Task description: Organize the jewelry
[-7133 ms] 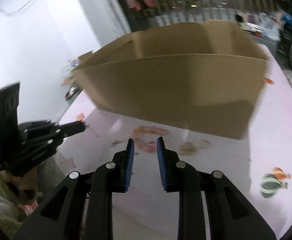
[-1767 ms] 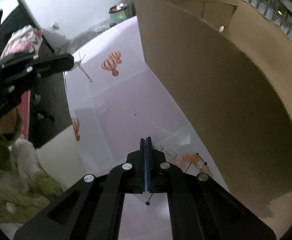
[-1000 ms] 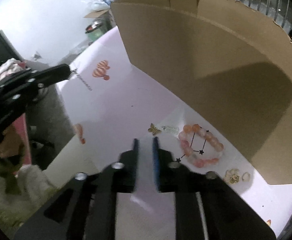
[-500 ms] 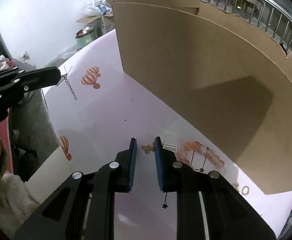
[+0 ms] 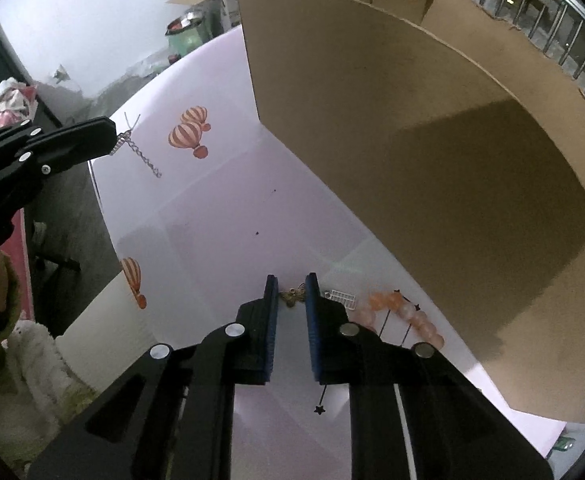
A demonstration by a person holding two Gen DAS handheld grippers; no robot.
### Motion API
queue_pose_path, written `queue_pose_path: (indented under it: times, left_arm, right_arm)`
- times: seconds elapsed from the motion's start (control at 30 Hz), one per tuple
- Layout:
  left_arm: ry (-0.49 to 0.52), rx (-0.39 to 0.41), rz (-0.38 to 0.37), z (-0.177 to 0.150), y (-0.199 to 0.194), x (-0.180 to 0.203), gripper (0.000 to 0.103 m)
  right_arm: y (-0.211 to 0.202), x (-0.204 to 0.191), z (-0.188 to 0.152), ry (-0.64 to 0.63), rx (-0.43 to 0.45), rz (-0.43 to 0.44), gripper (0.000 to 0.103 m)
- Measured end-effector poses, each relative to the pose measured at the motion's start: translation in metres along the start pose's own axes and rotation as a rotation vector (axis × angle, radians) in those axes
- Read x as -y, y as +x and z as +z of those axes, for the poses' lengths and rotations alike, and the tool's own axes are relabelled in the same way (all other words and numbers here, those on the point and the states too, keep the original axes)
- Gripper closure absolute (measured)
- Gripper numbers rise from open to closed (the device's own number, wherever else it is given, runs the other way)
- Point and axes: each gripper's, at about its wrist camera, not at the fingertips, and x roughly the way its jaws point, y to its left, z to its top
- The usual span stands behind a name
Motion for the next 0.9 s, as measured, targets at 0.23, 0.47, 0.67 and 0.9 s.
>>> queue_pose_path:
  times: [0.23, 0.47, 0.67, 0.9]
  left_arm:
    - [-0.001, 0.001, 0.0, -0.001, -0.001, -0.001, 0.103]
    - [-0.001, 0.001, 0.001, -0.001, -0.001, -0.002, 0.103]
    - [0.0, 0.002, 0.001, -0.001, -0.001, -0.001, 0.103]
    - [0.004, 0.033, -0.022, 0.011, -0.017, 0.0, 0.103]
  right_arm:
    - [0.0, 0.005, 0.001, 0.019, -0.015, 0.025, 0.09]
    - [0.0, 0.017, 0.003, 0.036, -0.018, 0.056, 0.09]
    - [-0.004, 0.025, 0.001, 0.054, -0.01, 0.081, 0.09]
    - [-0.046, 0.03, -0.004, 0.081, 0.091, 0.095, 0.09]
